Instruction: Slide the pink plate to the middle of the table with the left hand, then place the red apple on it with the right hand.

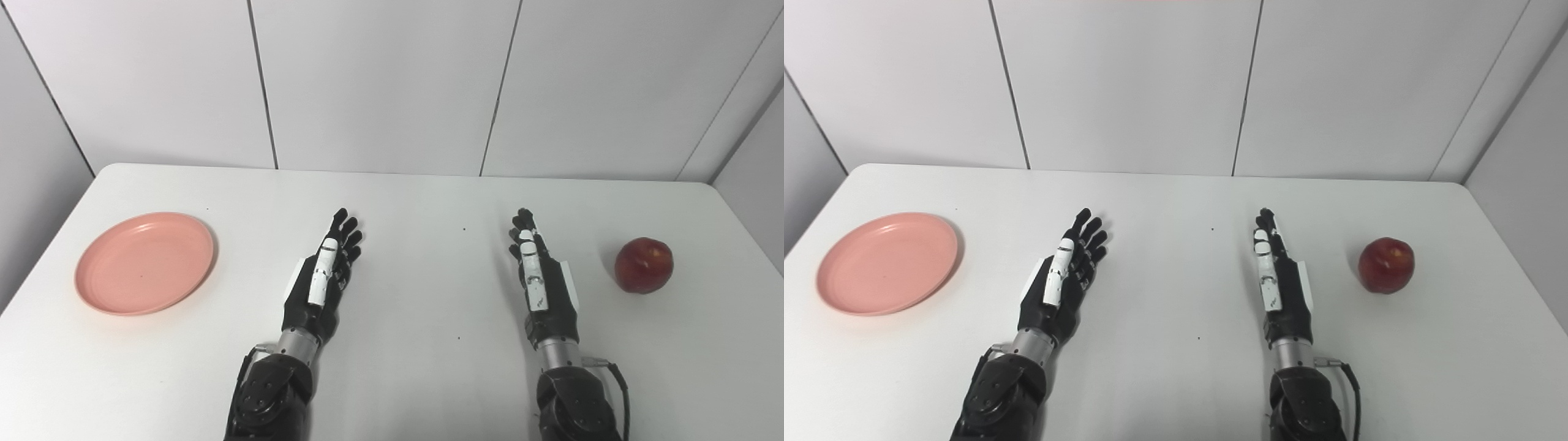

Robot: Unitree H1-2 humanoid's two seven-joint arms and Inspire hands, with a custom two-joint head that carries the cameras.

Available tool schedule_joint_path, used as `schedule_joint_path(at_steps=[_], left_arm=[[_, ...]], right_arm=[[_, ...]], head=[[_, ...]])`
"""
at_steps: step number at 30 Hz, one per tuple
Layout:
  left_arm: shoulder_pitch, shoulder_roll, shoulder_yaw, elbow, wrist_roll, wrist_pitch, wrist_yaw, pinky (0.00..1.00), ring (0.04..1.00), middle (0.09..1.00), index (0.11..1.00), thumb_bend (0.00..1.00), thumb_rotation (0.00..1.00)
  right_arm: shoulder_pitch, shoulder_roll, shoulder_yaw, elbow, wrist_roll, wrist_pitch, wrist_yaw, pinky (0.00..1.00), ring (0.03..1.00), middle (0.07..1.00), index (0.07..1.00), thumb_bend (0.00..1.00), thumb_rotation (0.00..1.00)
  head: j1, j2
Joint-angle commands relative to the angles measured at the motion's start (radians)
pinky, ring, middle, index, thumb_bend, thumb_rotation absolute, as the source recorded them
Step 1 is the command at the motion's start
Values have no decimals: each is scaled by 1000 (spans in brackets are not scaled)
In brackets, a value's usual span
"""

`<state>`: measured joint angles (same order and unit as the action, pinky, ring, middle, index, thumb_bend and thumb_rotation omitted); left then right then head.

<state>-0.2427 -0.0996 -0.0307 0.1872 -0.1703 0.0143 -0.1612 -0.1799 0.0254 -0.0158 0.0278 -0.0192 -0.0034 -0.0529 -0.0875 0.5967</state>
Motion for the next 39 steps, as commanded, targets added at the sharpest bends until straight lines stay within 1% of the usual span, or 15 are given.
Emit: schedule_joint_path(at_steps=[1,5,8,11,14,19,20,21,23,26,32,39], left_arm=[[16,8,3,17,-7,-6,-4,996,981,988,982,404,1000],[16,6,2,18,-3,-4,-1,996,981,987,982,404,1000],[17,4,2,17,-5,0,1,999,982,988,983,405,1000],[18,1,0,16,-3,1,3,999,982,989,984,406,1000],[19,-5,-4,18,2,-4,6,1000,982,990,984,402,1000],[17,-20,-10,34,12,-12,16,1000,982,989,982,397,1000],[17,-23,-12,38,16,-15,19,1000,981,989,982,396,1000],[16,-27,-13,42,18,-17,22,1000,981,989,982,395,1000],[14,-33,-15,49,20,-20,28,1000,979,988,980,391,1000],[13,-40,-17,63,21,-32,33,992,974,983,974,391,1000],[11,-44,-16,78,22,-44,30,975,970,978,969,388,1000],[5,-38,-14,94,17,-52,21,976,973,982,971,391,1000]], right_arm=[[-20,3,3,-28,-9,-22,-5,961,954,950,949,196,1000],[-21,8,-3,-30,8,-14,-1,970,958,952,948,190,1000],[-21,1,1,-22,-2,-29,0,962,958,954,951,187,1000],[-19,3,-5,-25,13,-27,2,964,959,953,948,187,1000],[-18,-5,-8,-14,25,-53,11,971,964,959,955,196,1000],[-14,-30,-7,1,21,-72,19,933,951,948,945,221,1000],[-13,-34,-7,1,25,-74,23,932,950,947,944,222,1000],[-12,-38,-8,4,31,-79,27,940,951,948,945,224,1000],[-11,-46,-8,9,35,-88,32,954,953,951,947,228,1000],[-10,-60,-7,20,33,-98,39,947,951,952,946,235,1000],[-8,-62,-9,27,41,-109,45,934,948,953,948,213,1000],[-9,-60,-8,39,43,-117,46,935,951,952,941,227,1000]], head=[[2,-2],[2,-3],[10,-6],[34,-11],[50,-14],[102,-32],[105,-33],[124,-39],[129,-41],[155,-55],[166,-68],[166,-76]])
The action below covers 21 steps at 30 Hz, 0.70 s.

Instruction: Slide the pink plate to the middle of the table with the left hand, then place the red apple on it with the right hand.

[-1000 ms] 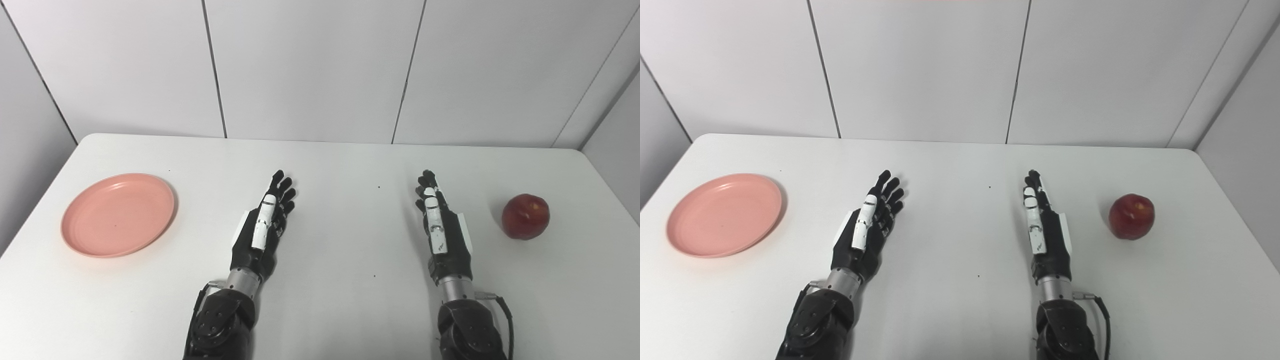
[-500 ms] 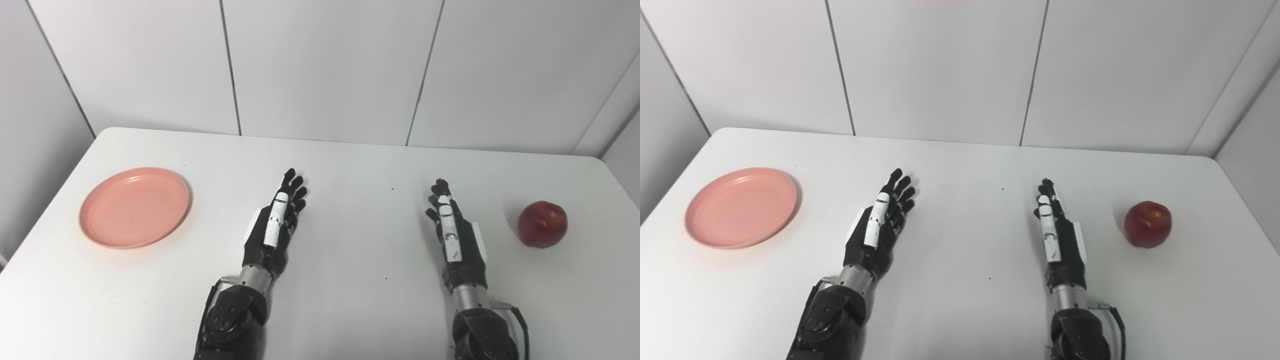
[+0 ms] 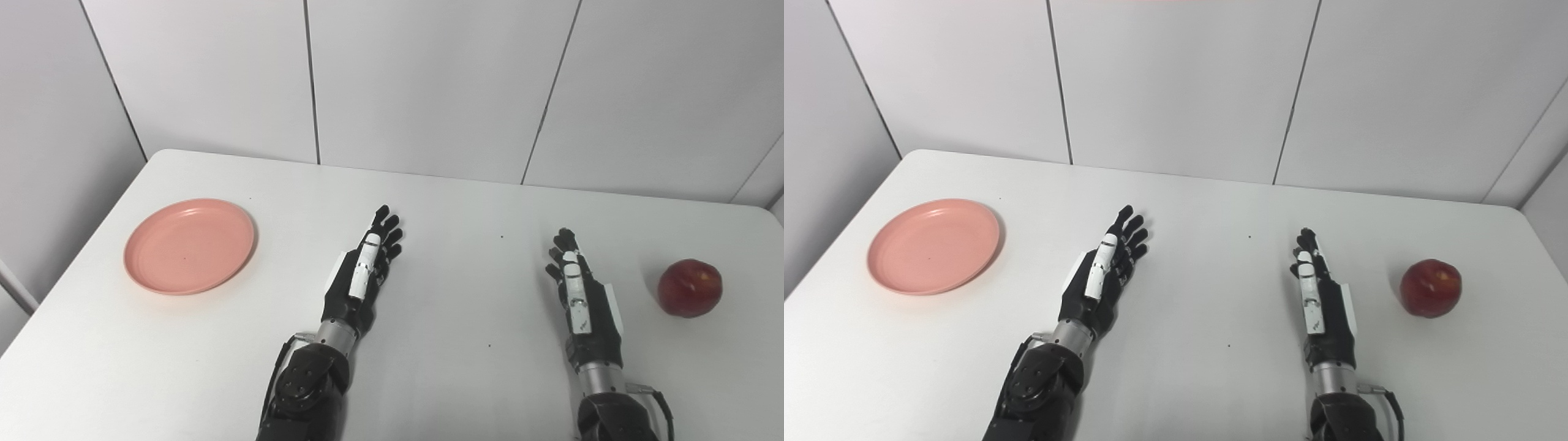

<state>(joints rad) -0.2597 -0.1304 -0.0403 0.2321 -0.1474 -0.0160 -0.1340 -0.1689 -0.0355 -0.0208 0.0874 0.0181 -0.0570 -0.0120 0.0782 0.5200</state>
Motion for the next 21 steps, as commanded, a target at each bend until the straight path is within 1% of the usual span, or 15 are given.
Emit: schedule_joint_path(at_steps=[1,4,9,14,16,21], left_arm=[[22,-7,-4,48,-5,-21,-5,976,973,982,971,392,1000],[22,-7,-5,47,-3,-23,-5,977,973,982,971,392,1000],[23,-6,-7,26,-3,-5,-4,982,973,981,970,393,1000],[25,-7,-8,-8,-8,21,-3,990,975,985,972,387,1000],[27,-5,-12,-29,-5,35,-3,996,978,988,976,384,1000],[25,7,-16,-73,-12,51,-15,1000,981,987,978,390,1000]], right_arm=[[-20,1,-2,-21,4,-62,5,938,953,954,943,229,1000],[-19,2,-1,-22,4,-63,5,944,956,955,944,229,1000],[-21,3,-3,-10,8,-79,6,935,950,955,946,219,1000],[-24,4,-2,-4,2,-86,1,921,944,947,937,203,1000],[-23,5,-3,-6,12,-84,6,947,951,952,944,200,1000],[-25,3,-2,2,10,-95,7,941,950,951,945,200,1000]], head=[[3,0],[7,-1],[11,-3],[16,-4],[27,-6],[33,-9]])
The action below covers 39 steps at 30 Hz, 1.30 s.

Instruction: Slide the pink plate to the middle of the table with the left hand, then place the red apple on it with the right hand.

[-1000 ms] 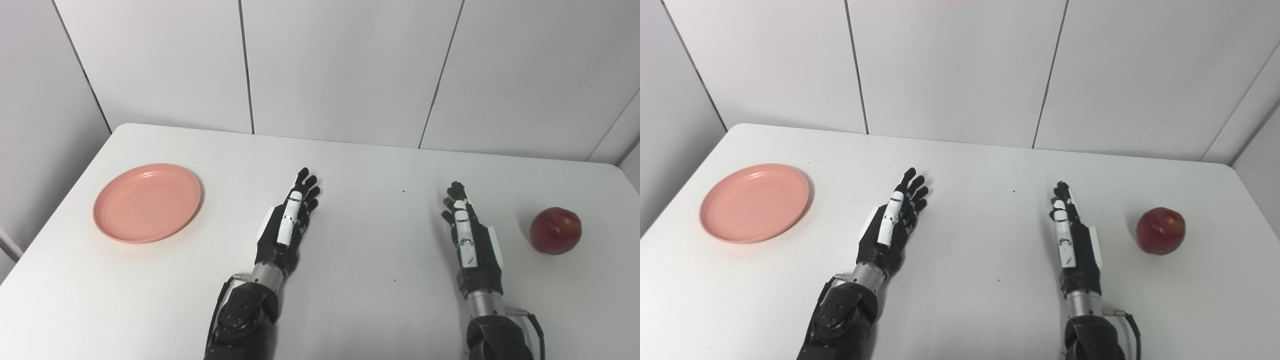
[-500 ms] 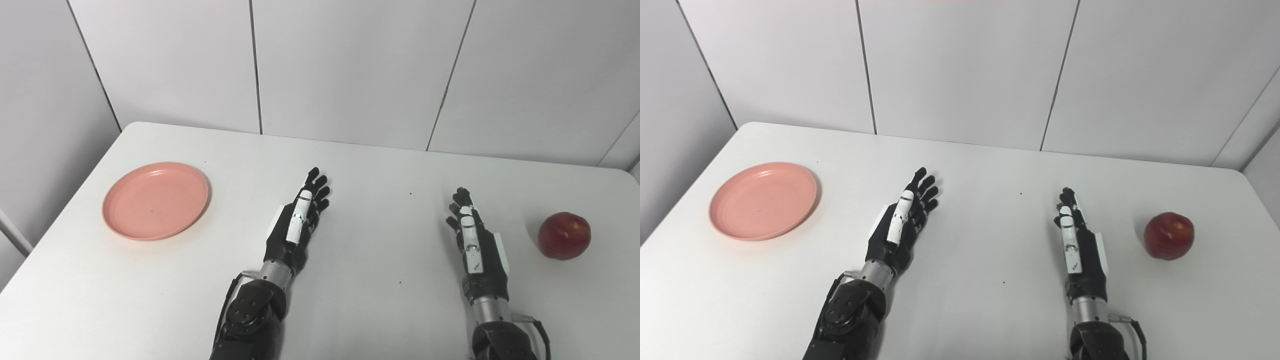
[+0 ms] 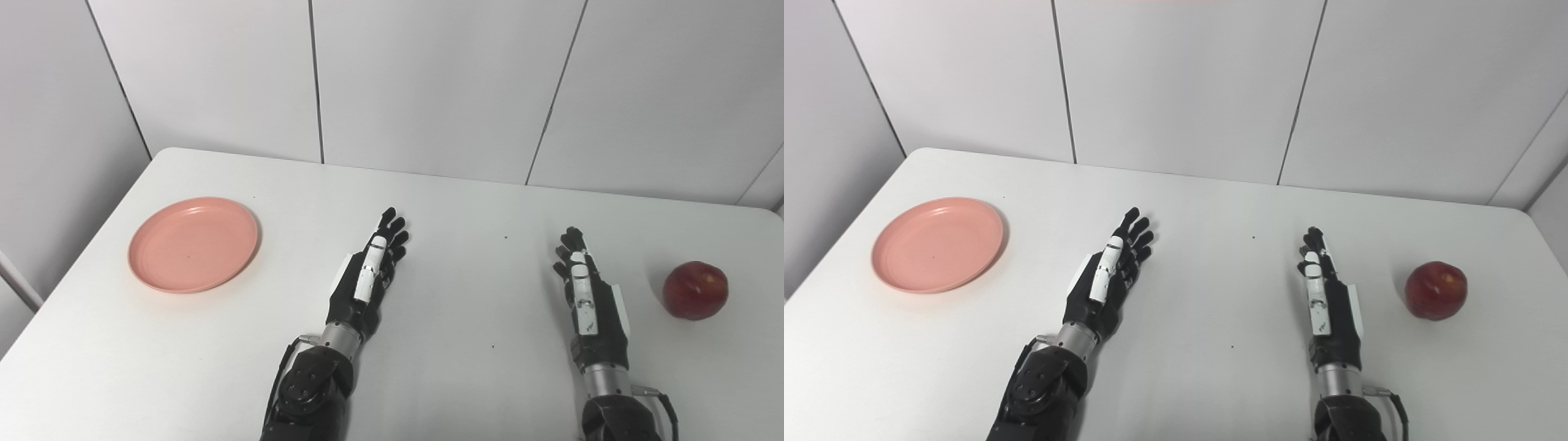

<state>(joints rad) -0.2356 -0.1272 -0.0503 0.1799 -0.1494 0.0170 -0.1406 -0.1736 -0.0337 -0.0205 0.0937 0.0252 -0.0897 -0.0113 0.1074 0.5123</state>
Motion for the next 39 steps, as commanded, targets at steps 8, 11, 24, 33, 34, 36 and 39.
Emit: schedule_joint_path(at_steps=[8,11,24,33,34,36,39], left_arm=[[-15,33,-5,-95,-12,58,-16,996,977,989,979,421,1000],[-20,44,-6,-125,-18,79,-20,998,976,986,975,431,1000],[-63,66,14,-254,-30,172,3,977,955,967,958,417,1000],[-107,95,32,-291,-27,176,5,990,966,968,954,428,1000],[-115,99,35,-297,-28,179,7,988,966,968,954,427,1000],[-129,104,42,-307,-27,184,11,989,969,974,961,418,1000],[-145,111,51,-315,-29,188,16,996,970,976,959,408,1000]], right_arm=[[-18,0,-1,-3,5,-72,8,936,951,952,945,209,1000],[-16,1,-1,-5,1,-69,5,931,947,950,943,214,1000],[-16,6,-2,-13,9,-50,5,950,952,955,950,209,1000],[-2,8,12,-56,31,-7,24,999,978,976,973,237,1000],[-1,7,14,-60,31,-5,24,1000,979,976,973,239,1000],[1,4,17,-63,35,-1,26,1000,981,980,977,236,1000],[2,3,18,-66,41,7,28,1000,989,985,982,244,1000]], head=[[14,-4],[15,-4],[22,-7],[32,-10],[38,-12],[43,-15],[49,-18]])
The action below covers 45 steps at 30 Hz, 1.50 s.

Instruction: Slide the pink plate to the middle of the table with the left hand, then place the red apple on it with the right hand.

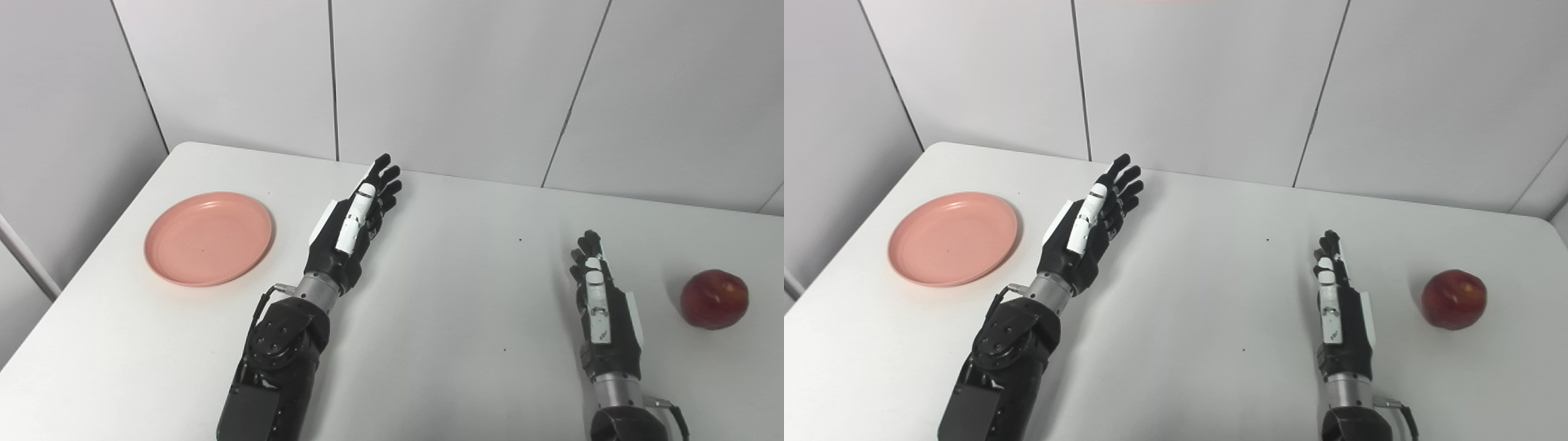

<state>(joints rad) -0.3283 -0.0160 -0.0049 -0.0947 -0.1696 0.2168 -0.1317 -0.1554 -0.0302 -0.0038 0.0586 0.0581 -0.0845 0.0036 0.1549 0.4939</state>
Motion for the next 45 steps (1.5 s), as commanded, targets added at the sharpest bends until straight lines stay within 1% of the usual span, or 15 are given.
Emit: schedule_joint_path(at_steps=[1,4,9,13,16,23,25,27,30,31,37,40,42,45], left_arm=[[-59,2,11,-44,-10,-10,10,996,971,977,960,407,1000],[-72,10,28,-61,-4,-6,22,976,961,969,957,409,1000],[-96,37,53,-71,1,-8,35,961,963,973,957,412,1000],[-128,65,86,-78,-1,-1,55,960,961,971,956,420,1000],[-150,82,114,-81,-11,3,66,964,962,968,951,414,1000],[-182,138,169,-53,-24,-17,76,964,960,966,952,398,1000],[-192,157,189,-37,-32,-26,77,968,968,974,954,405,1000],[-199,173,202,-29,-38,-19,77,981,982,986,957,424,1000],[-206,210,221,8,-34,-62,68,994,988,990,966,417,1000],[-208,218,225,17,-31,-73,71,978,979,981,957,423,1000],[-211,231,270,14,-45,-66,100,953,967,966,954,419,1000],[-207,239,290,24,-62,-83,99,957,956,953,950,392,1000],[-205,249,302,32,-59,-89,105,961,964,964,951,395,1000],[-203,255,323,28,-63,-79,120,948,962,966,945,397,1000]], right_arm=[[-17,0,1,-33,10,6,14,1000,989,985,981,250,1000],[-17,3,-2,-27,10,-1,14,1000,992,988,982,248,1000],[-19,1,-1,-19,4,-8,14,997,988,985,980,220,1000],[-22,-1,-4,-6,5,-20,15,1000,985,986,983,212,1000],[-20,-2,-6,-11,10,-10,17,1000,985,985,981,222,1000],[-18,-8,-6,-14,3,-3,19,989,981,981,979,219,1000],[-17,-8,-7,-15,8,-2,20,992,983,983,981,223,1000],[-18,-10,-6,-12,8,-7,23,999,986,983,981,229,1000],[-20,-11,-7,-9,8,-10,24,1000,984,983,982,226,1000],[-20,-11,-7,-9,8,-10,23,990,980,980,979,226,1000],[-19,-14,-11,-10,20,-9,32,1000,985,982,981,224,1000],[-18,-15,-14,-9,32,-11,41,1000,998,993,991,218,1000],[-19,-15,-16,-6,36,-11,42,1000,997,993,990,221,1000],[-18,-18,-15,-4,32,-9,38,1000,994,988,986,218,1000]], head=[[2,-1],[6,-3],[7,-5],[17,-7],[23,-8],[34,-8],[35,-9],[38,-10],[41,-11],[41,-11],[57,-21],[65,-23],[67,-24],[70,-26]])
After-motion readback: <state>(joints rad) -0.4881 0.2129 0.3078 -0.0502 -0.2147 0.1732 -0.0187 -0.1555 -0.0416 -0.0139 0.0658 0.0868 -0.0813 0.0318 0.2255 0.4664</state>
